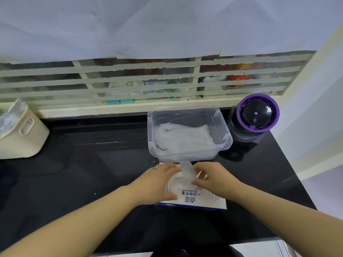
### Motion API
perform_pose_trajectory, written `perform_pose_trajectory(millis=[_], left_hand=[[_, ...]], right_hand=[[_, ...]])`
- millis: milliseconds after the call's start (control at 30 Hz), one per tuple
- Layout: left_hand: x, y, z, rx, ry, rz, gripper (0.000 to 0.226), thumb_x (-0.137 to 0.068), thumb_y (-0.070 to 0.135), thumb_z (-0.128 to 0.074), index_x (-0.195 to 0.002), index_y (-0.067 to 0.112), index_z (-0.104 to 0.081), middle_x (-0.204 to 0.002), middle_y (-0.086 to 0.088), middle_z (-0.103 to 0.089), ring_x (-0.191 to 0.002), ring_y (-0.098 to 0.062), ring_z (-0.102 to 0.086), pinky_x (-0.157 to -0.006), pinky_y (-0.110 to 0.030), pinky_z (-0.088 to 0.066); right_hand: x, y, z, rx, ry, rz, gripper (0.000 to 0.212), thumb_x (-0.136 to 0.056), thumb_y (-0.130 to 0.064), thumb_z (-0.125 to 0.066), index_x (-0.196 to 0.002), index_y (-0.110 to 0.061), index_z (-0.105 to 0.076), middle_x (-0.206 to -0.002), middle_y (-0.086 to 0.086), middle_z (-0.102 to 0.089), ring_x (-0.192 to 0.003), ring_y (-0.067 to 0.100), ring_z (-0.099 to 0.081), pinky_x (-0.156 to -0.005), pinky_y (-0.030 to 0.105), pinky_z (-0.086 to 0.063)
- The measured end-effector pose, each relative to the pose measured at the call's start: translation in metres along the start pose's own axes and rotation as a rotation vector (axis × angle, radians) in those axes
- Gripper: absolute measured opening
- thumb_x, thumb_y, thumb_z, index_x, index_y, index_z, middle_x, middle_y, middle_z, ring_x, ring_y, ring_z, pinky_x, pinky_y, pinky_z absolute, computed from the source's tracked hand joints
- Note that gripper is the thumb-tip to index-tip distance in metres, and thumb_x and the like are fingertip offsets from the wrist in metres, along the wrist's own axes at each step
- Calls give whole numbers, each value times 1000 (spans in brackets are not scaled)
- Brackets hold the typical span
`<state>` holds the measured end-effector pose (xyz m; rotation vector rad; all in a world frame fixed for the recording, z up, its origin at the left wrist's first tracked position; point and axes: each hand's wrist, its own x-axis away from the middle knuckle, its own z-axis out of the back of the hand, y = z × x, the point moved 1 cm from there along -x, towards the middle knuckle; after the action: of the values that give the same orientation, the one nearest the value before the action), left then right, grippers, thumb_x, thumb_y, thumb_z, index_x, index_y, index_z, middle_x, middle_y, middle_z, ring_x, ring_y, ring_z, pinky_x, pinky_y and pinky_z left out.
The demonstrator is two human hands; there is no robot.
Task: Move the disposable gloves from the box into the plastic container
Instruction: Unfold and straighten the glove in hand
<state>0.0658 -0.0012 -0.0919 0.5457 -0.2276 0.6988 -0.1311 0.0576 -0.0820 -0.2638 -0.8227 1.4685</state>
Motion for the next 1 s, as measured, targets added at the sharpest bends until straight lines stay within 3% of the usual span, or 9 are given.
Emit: perform_pose_trajectory(millis=[100, 200, 333, 433, 533, 633, 767, 867, 1000], left_hand=[[-5, -3, -10, -117, -35, -12, 83, -87, 49, -63, -154, 28, -18, -162, 6, -7, -148, -16, -9, -121, -34, -12], [-7, -4, -12, -203, -42, -20, 81, -87, 54, -60, -153, 29, -19, -162, 7, -5, -148, -18, -7, -121, -42, -11], [-11, -3, -7, -297, -75, -12, 84, -85, 60, -58, -153, 30, -18, -161, 7, -9, -147, -20, -10, -121, -47, -7], [-13, 1, -4, -343, -78, 4, 88, -85, 61, -57, -154, 25, -17, -159, 3, -14, -145, -23, -13, -121, -46, -8], [-13, 1, -4, -340, -89, 10, 86, -85, 61, -57, -152, 24, -20, -158, 2, -16, -145, -25, -14, -120, -47, -10], [-11, 6, 2, -295, -119, 5, 82, -84, 58, -60, -150, 28, -22, -159, 6, -14, -145, -22, -15, -120, -44, -14], [2, 21, 40, 204, -266, 80, 55, -86, 48, -67, -132, 46, -37, -135, 27, -43, -119, -4, -49, -98, -19, -40], [12, 21, 72, 669, -312, 45, 45, -87, 44, -68, -127, 34, -52, -124, 22, -60, -108, 1, -62, -101, -27, -46], [7, 17, 98, 1283, -130, 75, 55, -80, 49, -65, -125, 19, -57, -117, 0, -70, -109, -19, -65, -101, -39, -47]], right_hand=[[-1, 3, -1, 154, -1, -15, 19, -86, -32, -68, -73, -25, -56, -77, -11, -56, -73, 8, -54, -63, 17, -40], [-2, 4, 1, 149, 27, -20, 31, -89, -30, -65, -63, -26, -50, -70, -11, -55, -68, 7, -53, -62, 17, -40], [7, -7, 17, 232, 9, 79, 17, -92, -33, -59, -79, -22, -58, -83, -9, -62, -80, 12, -57, -76, 30, -49], [14, -23, 47, 201, 81, 117, 9, -93, -22, -57, -85, -18, -58, -83, -6, -62, -80, 15, -58, -76, 32, -50], [15, -36, 85, 51, 267, 112, 10, -93, -14, -55, -87, -22, -56, -81, -6, -64, -75, 10, -61, -70, 20, -51], [12, -41, 102, -47, 250, 98, 7, -93, -19, -58, -87, -22, -61, -79, -11, -66, -73, 0, -61, -69, 12, -48], [12, -43, 105, -417, 140, 5, 14, -94, -19, -57, -96, -14, -69, -90, -3, -73, -84, 9, -69, -78, 21, -56], [11, -44, 105, -857, 75, -105, 16, -94, -12, -53, -97, -10, -69, -87, 1, -74, -82, 14, -71, -70, 23, -58], [6, -48, 102, -1089, 3, -137, 22, -92, -16, -53, -103, -5, -69, -94, 9, -71, -84, 20, -68, -73, 30, -59]])
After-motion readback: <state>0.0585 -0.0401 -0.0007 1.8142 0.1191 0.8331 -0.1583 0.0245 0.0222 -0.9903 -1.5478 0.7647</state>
